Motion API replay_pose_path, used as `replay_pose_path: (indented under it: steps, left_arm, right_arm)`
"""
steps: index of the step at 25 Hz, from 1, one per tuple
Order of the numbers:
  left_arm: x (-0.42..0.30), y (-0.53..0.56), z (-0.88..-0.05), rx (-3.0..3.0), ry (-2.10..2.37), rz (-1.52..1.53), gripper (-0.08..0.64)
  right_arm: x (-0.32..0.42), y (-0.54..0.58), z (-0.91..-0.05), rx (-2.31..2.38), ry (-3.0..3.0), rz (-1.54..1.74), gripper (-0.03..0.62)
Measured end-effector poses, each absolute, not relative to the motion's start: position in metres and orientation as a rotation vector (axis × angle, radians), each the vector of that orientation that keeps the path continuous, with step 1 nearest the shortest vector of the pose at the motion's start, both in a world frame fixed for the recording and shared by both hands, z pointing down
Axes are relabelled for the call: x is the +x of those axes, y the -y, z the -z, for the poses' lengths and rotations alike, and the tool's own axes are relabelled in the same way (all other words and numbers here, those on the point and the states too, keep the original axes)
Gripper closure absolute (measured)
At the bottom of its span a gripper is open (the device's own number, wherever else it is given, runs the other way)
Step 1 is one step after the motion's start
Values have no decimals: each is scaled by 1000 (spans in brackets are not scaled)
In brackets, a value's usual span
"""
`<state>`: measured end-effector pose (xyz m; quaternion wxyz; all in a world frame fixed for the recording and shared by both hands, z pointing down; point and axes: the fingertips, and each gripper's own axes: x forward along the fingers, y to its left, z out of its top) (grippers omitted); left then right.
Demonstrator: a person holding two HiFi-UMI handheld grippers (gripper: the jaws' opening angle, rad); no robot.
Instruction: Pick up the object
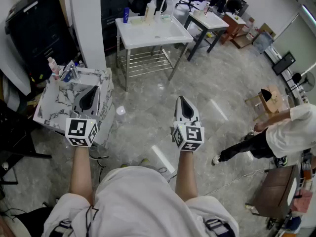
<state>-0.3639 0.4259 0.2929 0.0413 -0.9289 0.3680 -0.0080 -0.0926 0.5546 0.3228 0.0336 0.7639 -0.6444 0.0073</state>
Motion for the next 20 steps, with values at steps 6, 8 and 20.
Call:
replay_pose_path:
  steps: [6,8,20]
  left_arm:
    - [-360,-427,-291,-2832,-1114,18,540]
    - [-360,-429,-290,-2830,-1113,19,540]
    - [-359,-440,-292,-2839,-1099,18,540]
  right_arm:
    - [-89,-553,-319,2373,2005,-30,586]
    - [-90,-555,-319,2376,2011,-32,586]
    - [-97,-562,-316,2389,1993,31,583]
